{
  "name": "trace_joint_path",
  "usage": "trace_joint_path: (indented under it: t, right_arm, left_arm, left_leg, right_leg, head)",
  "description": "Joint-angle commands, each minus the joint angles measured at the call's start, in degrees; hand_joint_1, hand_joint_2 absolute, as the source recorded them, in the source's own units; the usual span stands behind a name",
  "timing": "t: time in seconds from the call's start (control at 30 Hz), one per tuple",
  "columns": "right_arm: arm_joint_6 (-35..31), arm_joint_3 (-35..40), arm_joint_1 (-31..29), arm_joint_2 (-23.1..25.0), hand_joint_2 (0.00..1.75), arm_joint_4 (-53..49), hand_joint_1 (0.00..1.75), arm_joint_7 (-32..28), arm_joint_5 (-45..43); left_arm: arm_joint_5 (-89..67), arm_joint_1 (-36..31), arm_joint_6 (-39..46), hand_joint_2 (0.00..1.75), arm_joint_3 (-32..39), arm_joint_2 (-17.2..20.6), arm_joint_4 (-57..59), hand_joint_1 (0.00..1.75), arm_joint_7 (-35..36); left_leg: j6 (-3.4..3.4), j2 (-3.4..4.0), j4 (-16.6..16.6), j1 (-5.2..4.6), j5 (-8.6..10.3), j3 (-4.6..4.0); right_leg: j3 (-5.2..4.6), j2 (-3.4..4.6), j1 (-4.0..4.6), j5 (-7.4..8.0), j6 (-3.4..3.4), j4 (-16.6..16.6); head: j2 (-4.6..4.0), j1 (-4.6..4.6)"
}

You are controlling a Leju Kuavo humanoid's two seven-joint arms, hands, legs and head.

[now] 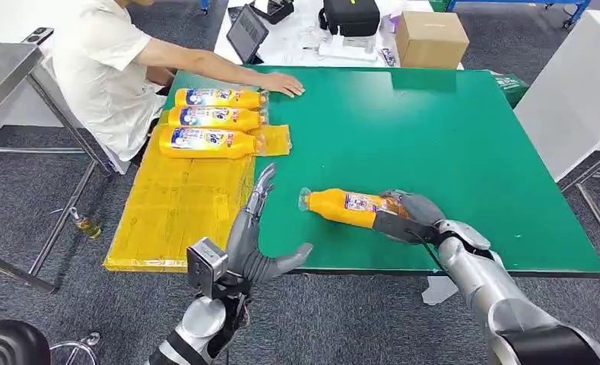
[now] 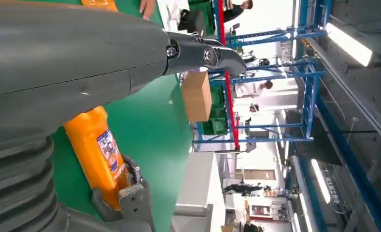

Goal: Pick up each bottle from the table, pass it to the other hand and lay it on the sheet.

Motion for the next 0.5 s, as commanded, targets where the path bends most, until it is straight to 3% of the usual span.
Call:
trace_joint_path:
  t: [0.03,0.33,0.43,0.5]
  right_arm:
    - [0.74,4.75,2.08,-0.74,1.75,2.75,1.75,0.18,-0.14]
    - [-1.82,2.79,4.25,0.6,1.75,0.17,1.75,-2.63,-7.62]
    - [-4.96,-4.29,9.67,4.85,1.75,-8.07,1.75,-5.82,-18.07]
    - [-6.46,-3.9,11.74,5.9,1.75,-11.84,1.75,-4.32,-18.37]
  left_arm:
    - [0.05,-2.58,-0.17,1.75,-1.72,0.82,3.76,0.0,0.52]
    - [0.65,-1.92,0.38,1.75,-0.48,0.04,4.25,0.0,1.54]
    - [9.08,0.91,1.67,1.75,3.56,-2.0,3.64,0.0,3.64]
    - [10.31,1.57,1.98,1.75,3.33,-1.71,3.35,0.0,3.52]
  left_leg:
    - [0.07,-0.13,-0.1,0.04,0.01,0.14]
    - [0.05,-0.1,-0.09,0.05,0.0,0.14]
    - [0.04,0.0,-0.12,0.07,-0.04,0.21]
    - [0.07,0.04,-0.22,0.08,-0.05,0.28]
  right_leg:
    - [0.22,-0.21,0.08,-0.03,-0.15,-0.14]
    - [0.23,-0.17,0.09,-0.03,-0.15,-0.14]
    - [0.28,-0.07,0.11,-0.03,-0.17,-0.17]
    - [0.35,-0.07,0.14,-0.02,-0.25,-0.26]
  head:
    - [0.0,0.02]
    - [0.0,0.02]
    - [0.0,0.02]
    - [0.0,0.02]
